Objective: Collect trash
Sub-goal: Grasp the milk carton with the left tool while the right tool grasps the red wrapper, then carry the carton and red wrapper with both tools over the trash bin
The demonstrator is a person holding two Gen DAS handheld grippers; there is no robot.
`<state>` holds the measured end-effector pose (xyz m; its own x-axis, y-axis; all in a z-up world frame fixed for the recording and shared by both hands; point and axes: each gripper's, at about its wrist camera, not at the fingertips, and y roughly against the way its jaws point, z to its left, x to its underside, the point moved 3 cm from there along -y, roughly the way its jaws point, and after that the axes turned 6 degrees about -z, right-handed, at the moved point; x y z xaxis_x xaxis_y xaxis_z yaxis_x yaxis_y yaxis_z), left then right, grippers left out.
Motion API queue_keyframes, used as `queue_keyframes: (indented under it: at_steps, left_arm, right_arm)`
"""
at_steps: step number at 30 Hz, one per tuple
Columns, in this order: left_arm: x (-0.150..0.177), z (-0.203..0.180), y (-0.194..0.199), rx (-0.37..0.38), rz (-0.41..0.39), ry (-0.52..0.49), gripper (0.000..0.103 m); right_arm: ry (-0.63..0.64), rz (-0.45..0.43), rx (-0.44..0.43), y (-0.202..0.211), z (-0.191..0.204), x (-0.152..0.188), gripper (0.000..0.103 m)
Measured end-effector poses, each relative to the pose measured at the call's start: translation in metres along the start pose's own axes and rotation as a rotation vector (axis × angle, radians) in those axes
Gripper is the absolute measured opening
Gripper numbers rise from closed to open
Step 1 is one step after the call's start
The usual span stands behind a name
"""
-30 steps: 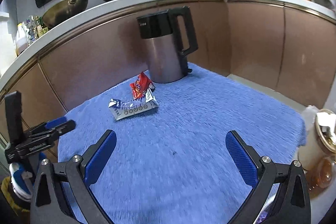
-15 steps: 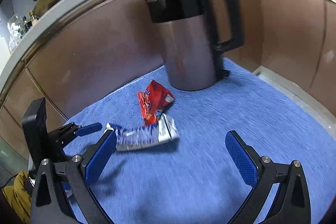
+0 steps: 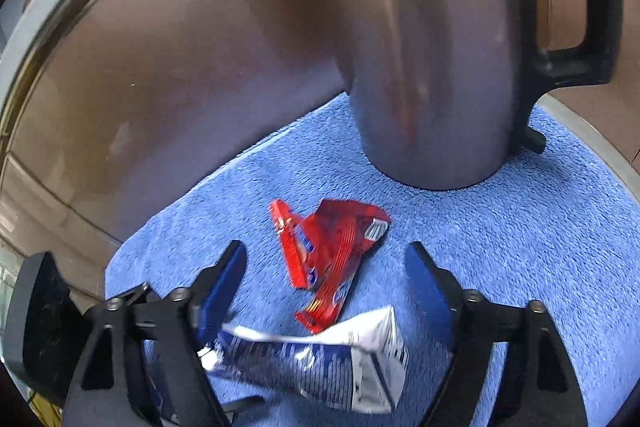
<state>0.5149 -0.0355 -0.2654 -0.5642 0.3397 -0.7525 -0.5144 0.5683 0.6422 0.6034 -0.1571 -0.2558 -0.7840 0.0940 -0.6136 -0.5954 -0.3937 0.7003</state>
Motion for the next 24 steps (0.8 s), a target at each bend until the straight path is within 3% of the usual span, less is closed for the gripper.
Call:
queue_keyframes:
  at_steps: [2,3,6,7,11,14,19,24]
  left_arm:
    - [0.001,0.005,-0.005,0.003,0.025,0.019,0.041]
    - [0.002,0.008,-0.006,0.006,0.033,0.034,0.037]
    - [0.002,0.009,-0.006,-0.001,0.02,0.041,0.034]
    - [0.002,0.008,-0.004,-0.007,0.019,0.036,0.034]
    - [0.006,0.001,0.004,-0.051,0.002,0.016,0.033]
    - [0.014,-0.005,0.015,-0.066,-0.017,0.065,0.033]
    - [0.032,-0.012,0.048,-0.069,-0.061,0.182,0.031]
    - [0.057,-0.023,0.087,-0.076,-0.104,0.243,0.031]
  right_arm:
    - [-0.01,0.02,0.0,-0.005,-0.001,0.0,0.067]
    - [-0.019,0.03,0.002,-0.008,-0.003,0.0,0.058]
    - [-0.053,0.049,-0.019,-0.011,-0.011,0.002,0.023]
    - [-0.06,0.047,-0.021,-0.011,-0.013,0.003,0.016]
    - [-0.089,-0.007,-0.039,0.009,-0.017,0.003,0.013]
    - [-0.101,-0.068,-0.042,0.035,-0.019,-0.002,0.012]
    - [-0.101,-0.166,-0.032,0.101,-0.019,0.005,0.012]
    - [-0.084,-0.236,0.009,0.177,-0.021,0.036,0.012]
